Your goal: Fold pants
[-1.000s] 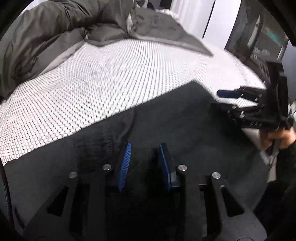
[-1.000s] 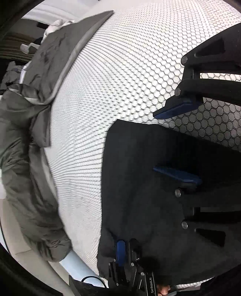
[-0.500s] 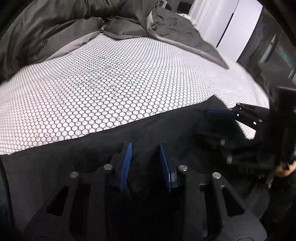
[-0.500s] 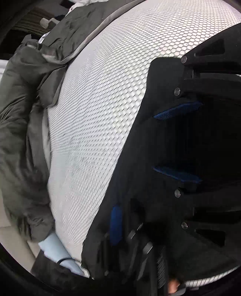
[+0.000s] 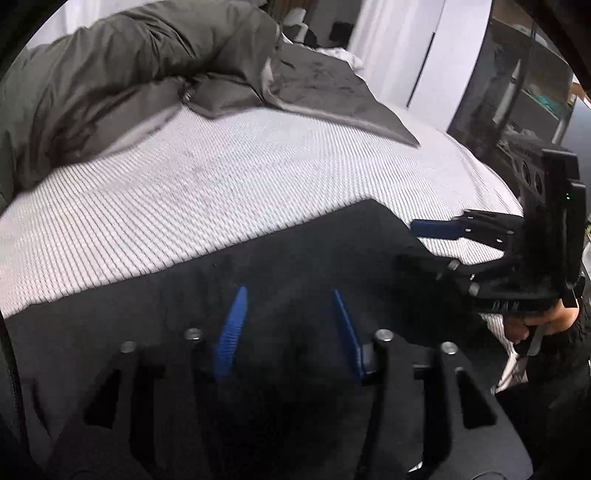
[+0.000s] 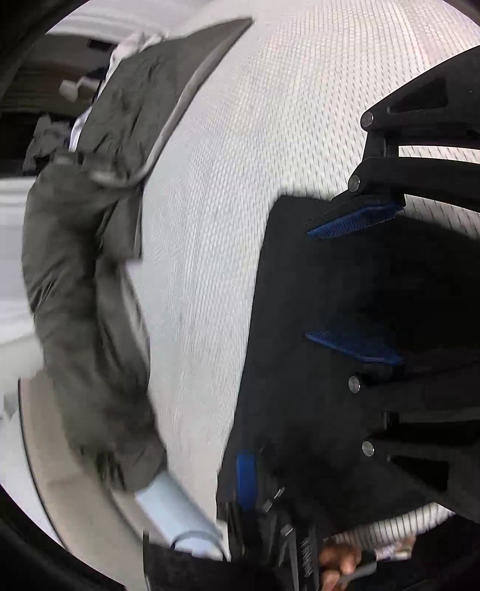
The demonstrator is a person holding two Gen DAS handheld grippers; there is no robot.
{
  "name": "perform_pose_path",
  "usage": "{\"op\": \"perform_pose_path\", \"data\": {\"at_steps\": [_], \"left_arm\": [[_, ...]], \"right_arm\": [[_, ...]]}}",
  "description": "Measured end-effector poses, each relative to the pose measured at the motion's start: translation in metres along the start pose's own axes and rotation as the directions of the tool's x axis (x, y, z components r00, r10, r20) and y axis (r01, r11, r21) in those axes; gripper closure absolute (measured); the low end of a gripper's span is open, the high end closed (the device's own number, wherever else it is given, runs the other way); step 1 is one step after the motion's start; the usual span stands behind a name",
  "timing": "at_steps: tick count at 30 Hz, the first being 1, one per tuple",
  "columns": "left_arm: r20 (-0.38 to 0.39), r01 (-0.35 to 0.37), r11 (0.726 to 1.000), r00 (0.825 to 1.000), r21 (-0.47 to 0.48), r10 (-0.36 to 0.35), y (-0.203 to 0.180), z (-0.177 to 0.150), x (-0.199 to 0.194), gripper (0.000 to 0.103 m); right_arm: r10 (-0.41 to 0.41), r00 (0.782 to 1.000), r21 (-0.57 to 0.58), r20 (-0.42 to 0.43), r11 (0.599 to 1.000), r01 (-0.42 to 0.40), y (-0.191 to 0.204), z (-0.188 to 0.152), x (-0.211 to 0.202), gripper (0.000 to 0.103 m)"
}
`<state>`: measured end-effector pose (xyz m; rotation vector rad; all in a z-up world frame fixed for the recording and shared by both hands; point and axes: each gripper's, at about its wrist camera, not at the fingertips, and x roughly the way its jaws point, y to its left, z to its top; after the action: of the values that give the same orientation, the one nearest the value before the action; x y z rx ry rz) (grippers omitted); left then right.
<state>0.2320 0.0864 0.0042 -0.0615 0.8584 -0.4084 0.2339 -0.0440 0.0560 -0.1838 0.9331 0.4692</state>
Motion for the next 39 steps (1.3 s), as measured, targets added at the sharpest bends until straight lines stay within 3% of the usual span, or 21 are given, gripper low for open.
{"op": "perform_pose_path", "data": {"at_steps": [2,4,11,15,17,20,22,25,28,30,32,35,36,39], "left_arm": [[-0.052,-0.022,1.000,0.998,0.016,0.023,-0.001,-0.009,0.013,0.057],[-0.085,-0.042,0.999,0.995,0.031,0.045,0.002,-0.015,0.028,0.059],[-0.057,-0.016,0.999,0.998,0.049,0.018,0.014,-0.024,0.022,0.068],[-0.038,-0.047,0.997,0.998,0.066,0.049,0.009,-0.027,0.010,0.068],[-0.002,-0.047,0.997,0.999,0.061,0.047,0.002,-0.028,-0.009,0.068],[0.028,-0.003,0.996,1.000,0.085,0.000,-0.014,-0.039,-0.032,0.064],[0.010,0.001,0.993,1.000,0.117,-0.002,-0.025,-0.047,-0.033,0.054],[-0.073,-0.018,0.990,0.997,0.141,0.029,-0.032,-0.055,-0.008,0.054],[-0.083,-0.008,0.986,0.996,0.169,0.022,-0.027,-0.061,-0.005,0.055],[-0.075,-0.003,0.988,0.997,0.156,0.015,-0.022,-0.065,-0.011,0.055],[-0.062,-0.009,0.987,0.998,0.161,0.019,-0.020,-0.072,-0.020,0.055],[-0.055,-0.036,0.986,0.997,0.165,0.046,-0.018,-0.080,-0.027,0.048],[-0.053,-0.040,0.985,0.997,0.166,0.050,-0.016,-0.080,-0.027,0.047],[-0.033,-0.045,0.989,0.998,0.140,0.050,-0.009,-0.074,-0.033,0.048]], "right_arm": [[0.015,0.999,-0.054,-0.041,0.998,-0.017,0.016,-0.003,0.015,0.049],[-0.032,0.994,-0.100,-0.106,0.995,0.021,0.026,-0.012,0.036,0.049],[-0.198,0.971,-0.080,-0.131,0.979,0.189,-0.011,-0.024,0.033,0.049],[-0.146,0.983,0.005,-0.109,0.989,0.147,-0.038,-0.026,0.023,0.049],[-0.122,0.989,0.016,-0.081,0.992,0.124,-0.035,-0.024,0.012,0.049],[-0.022,0.999,-0.006,-0.022,1.000,0.022,-0.014,-0.018,-0.006,0.049],[0.051,0.998,-0.027,-0.021,0.998,-0.052,0.004,-0.016,-0.008,0.049],[0.122,0.990,-0.056,-0.074,0.990,-0.126,0.027,-0.023,0.006,0.049],[0.040,0.986,-0.092,-0.163,0.994,-0.055,0.035,-0.034,0.032,0.049],[-0.013,0.987,-0.136,-0.157,0.991,-0.008,0.033,-0.038,0.027,0.050],[-0.114,0.983,-0.157,-0.146,0.983,0.091,0.021,-0.044,0.017,0.049],[-0.136,0.981,-0.093,-0.138,0.988,0.124,-0.005,-0.056,0.005,0.048],[-0.141,0.982,-0.063,-0.127,0.989,0.133,-0.014,-0.061,0.001,0.042],[-0.075,0.992,0.024,-0.099,0.997,0.078,-0.027,-0.066,-0.006,0.041]]}}
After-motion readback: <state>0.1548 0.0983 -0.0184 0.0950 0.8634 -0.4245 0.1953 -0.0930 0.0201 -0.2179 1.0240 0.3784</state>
